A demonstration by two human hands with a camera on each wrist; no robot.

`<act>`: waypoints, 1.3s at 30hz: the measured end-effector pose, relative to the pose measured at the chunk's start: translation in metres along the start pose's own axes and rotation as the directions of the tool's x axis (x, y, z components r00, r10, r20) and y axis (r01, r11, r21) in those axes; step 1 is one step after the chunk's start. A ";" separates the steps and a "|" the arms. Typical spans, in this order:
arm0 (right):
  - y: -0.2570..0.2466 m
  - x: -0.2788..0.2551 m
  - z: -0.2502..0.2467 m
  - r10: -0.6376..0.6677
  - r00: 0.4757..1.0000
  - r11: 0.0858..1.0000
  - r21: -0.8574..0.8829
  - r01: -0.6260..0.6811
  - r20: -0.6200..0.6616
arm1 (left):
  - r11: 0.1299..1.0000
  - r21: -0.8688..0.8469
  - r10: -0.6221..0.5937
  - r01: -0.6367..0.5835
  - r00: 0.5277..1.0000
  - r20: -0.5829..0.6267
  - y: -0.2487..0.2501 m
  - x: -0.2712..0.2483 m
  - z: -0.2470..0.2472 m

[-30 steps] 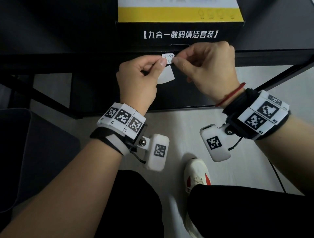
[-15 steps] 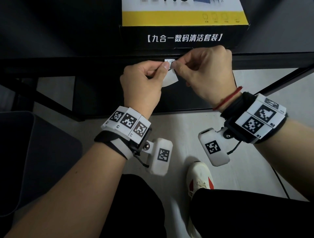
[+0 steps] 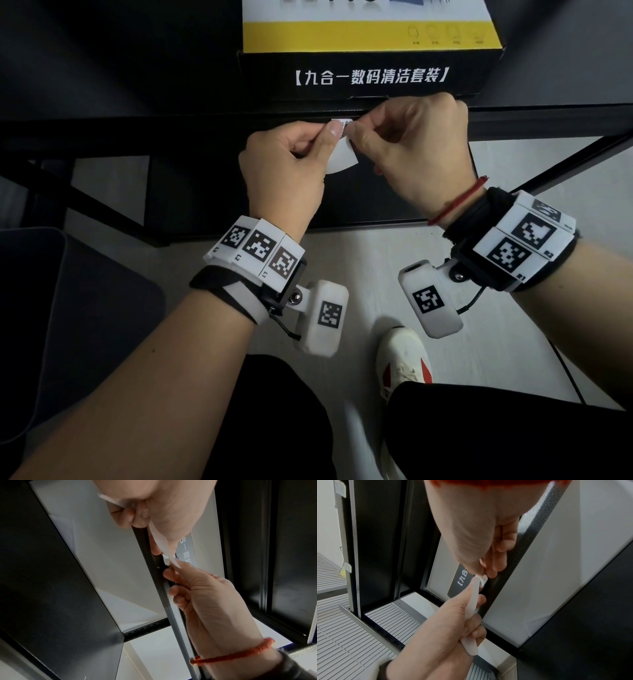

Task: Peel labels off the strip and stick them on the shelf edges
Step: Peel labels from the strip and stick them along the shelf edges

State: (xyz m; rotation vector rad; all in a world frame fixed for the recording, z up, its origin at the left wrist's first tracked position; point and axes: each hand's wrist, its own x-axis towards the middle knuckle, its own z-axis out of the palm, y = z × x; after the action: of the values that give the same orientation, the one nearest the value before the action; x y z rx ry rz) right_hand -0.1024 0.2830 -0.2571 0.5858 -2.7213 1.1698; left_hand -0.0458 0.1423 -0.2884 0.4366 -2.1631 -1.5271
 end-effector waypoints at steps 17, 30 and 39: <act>0.000 0.001 -0.001 0.007 1.000 1.000 0.010 -0.007 0.002 | 1.000 0.006 0.007 -0.007 1.000 -0.002 0.001 0.000 0.001; -0.004 0.002 0.000 0.016 1.000 1.000 -0.007 -0.016 -0.021 | 0.999 0.047 -0.001 0.002 1.000 -0.022 0.007 0.000 -0.001; -0.003 0.004 -0.001 -0.005 0.998 0.998 -0.066 0.002 -0.055 | 0.998 0.067 -0.019 0.022 0.999 -0.036 0.010 0.001 -0.005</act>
State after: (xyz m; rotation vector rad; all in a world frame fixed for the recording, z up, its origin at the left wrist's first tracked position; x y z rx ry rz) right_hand -0.1050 0.2806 -0.2538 0.5418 -2.6999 1.0744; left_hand -0.0443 0.1414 -0.2773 0.5061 -2.1936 -1.4499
